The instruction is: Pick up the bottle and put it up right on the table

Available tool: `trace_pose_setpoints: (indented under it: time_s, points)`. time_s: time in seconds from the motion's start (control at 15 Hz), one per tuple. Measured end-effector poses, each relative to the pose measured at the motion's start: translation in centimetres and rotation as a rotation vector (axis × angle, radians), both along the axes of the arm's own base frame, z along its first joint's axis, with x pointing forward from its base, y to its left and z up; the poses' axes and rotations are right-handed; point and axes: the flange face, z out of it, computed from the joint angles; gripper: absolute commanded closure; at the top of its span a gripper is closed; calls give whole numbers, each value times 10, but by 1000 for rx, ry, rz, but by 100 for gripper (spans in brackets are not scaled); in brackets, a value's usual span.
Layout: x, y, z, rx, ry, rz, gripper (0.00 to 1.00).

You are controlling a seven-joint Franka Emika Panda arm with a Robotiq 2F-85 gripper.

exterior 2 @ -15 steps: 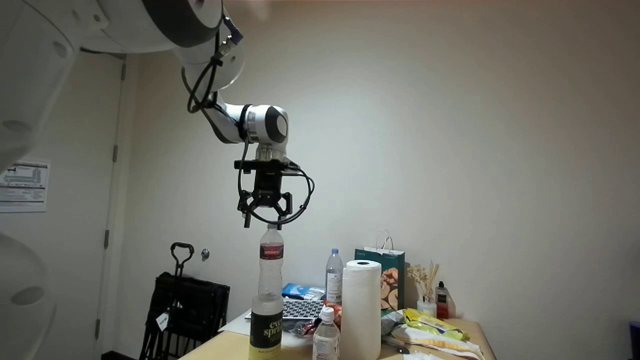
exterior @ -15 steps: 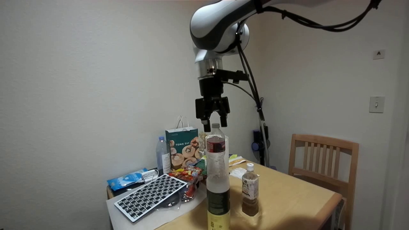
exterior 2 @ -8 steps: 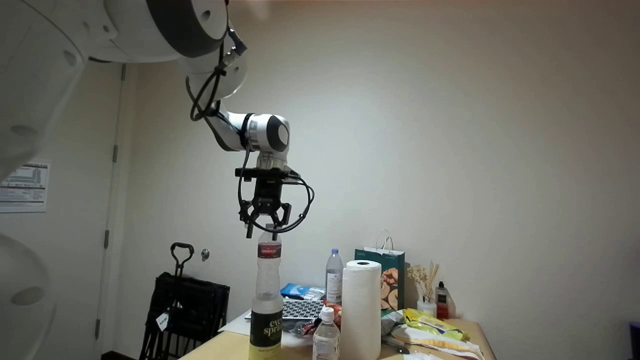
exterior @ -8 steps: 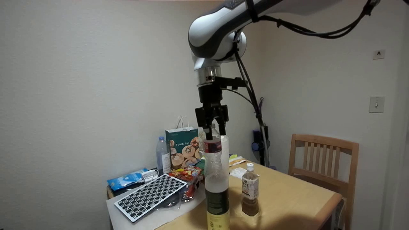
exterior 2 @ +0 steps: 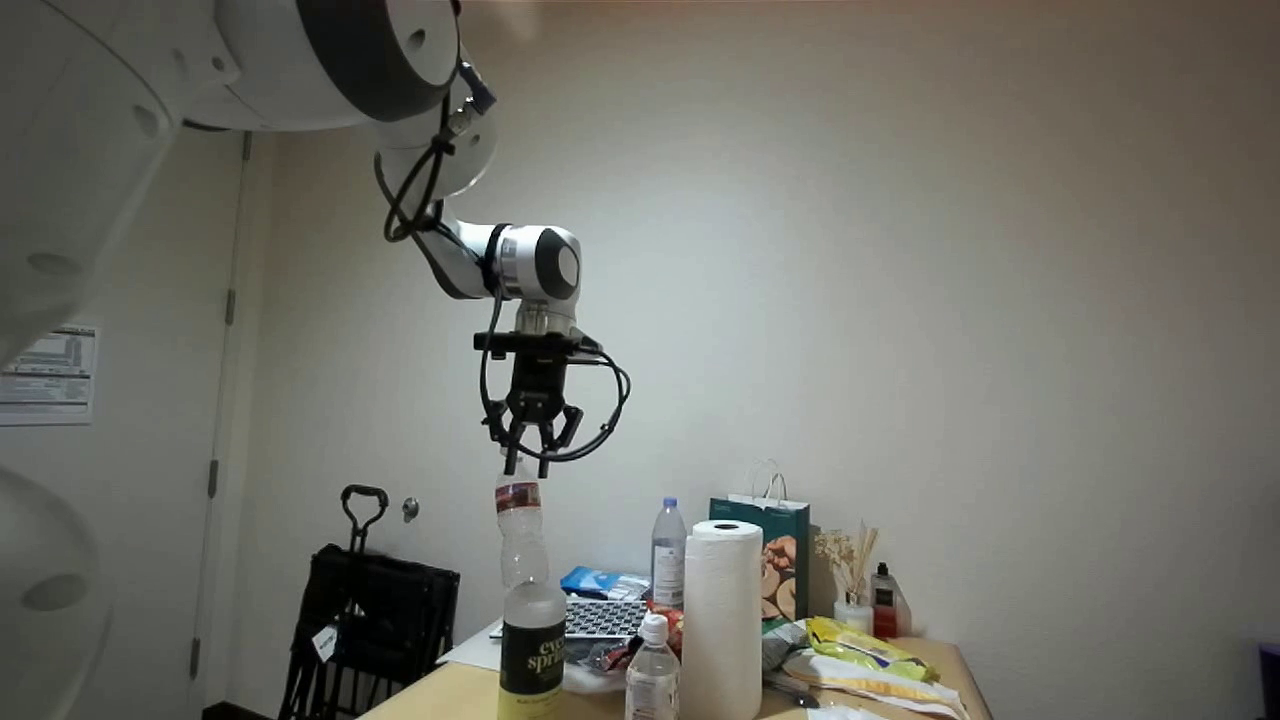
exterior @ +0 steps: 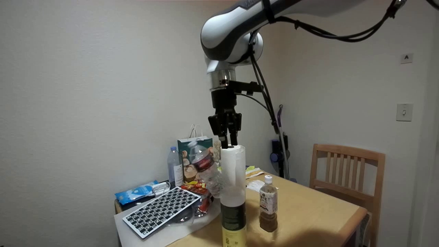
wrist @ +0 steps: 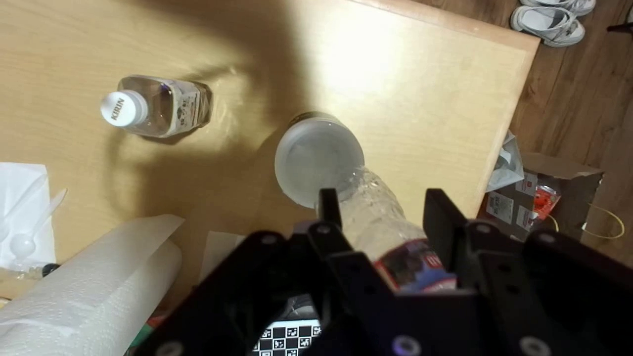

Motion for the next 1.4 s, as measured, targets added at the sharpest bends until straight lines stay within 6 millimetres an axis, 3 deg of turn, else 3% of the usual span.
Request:
trace_pose_setpoints:
  time_s: [0.13,0.2,0.33,0.53,0.6,0.8,1.0,1.07,1.27,1.4]
  points:
    - [2,1,5,10,-14,2,79]
    - [2,1,7,12,-18,2,36]
    - [3,0,10,17,-23,0,42]
    - [4,0,11,20,-26,-2,24]
    - [4,0,12,20,-27,-3,43]
    - [4,1,12,20,-26,-1,25]
    - [4,1,12,20,-26,-1,24]
    - [4,1,12,20,-26,-1,6]
    - [3,3,12,20,-24,5,0]
    - [-1,15,14,35,-9,62,0]
